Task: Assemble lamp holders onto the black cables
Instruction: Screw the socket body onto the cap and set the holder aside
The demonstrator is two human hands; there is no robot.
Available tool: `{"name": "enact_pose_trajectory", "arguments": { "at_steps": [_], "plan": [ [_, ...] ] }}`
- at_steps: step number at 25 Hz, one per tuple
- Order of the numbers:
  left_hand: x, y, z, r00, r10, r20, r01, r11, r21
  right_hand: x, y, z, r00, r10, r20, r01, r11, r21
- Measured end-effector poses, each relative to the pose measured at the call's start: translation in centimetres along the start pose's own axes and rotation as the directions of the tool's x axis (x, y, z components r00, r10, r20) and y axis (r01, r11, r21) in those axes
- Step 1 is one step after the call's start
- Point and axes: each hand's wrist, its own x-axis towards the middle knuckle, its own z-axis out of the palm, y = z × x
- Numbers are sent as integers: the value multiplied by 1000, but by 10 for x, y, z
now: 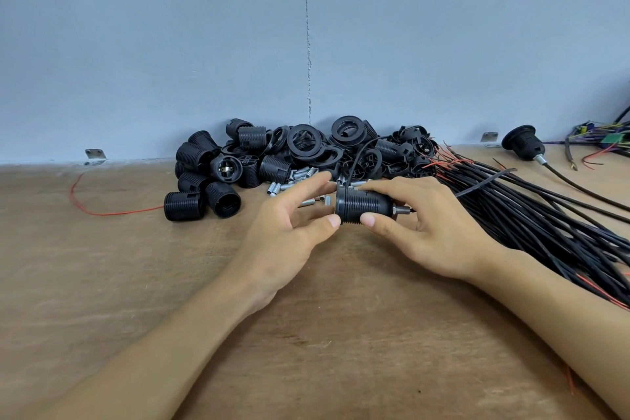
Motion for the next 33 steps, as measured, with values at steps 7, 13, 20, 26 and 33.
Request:
{"name": "enact_pose_trajectory", "arguments": {
  "at_steps": [7,13,20,26,33],
  "plan": [
    [-1,-1,1,999,29,17,-29,999,-21,1,1,0,999,-3,37,3,1000,13],
    [-2,2,6,999,36,6,-35,991,-125,2,0,1,997,-18,78,15,999,36],
    [2,1,1,998,-8,-67,-4,985,-171,0,0,2,998,-36,51,36,999,-8],
    [2,1,-2,998,-50,-36,49,999,-20,-1,0,2,1000,-16,24,17,999,-28],
    [3,0,-7,995,-87,52,90,994,-62,-1,-1,1,998,-22,64,24,999,-36]
  ]
}}
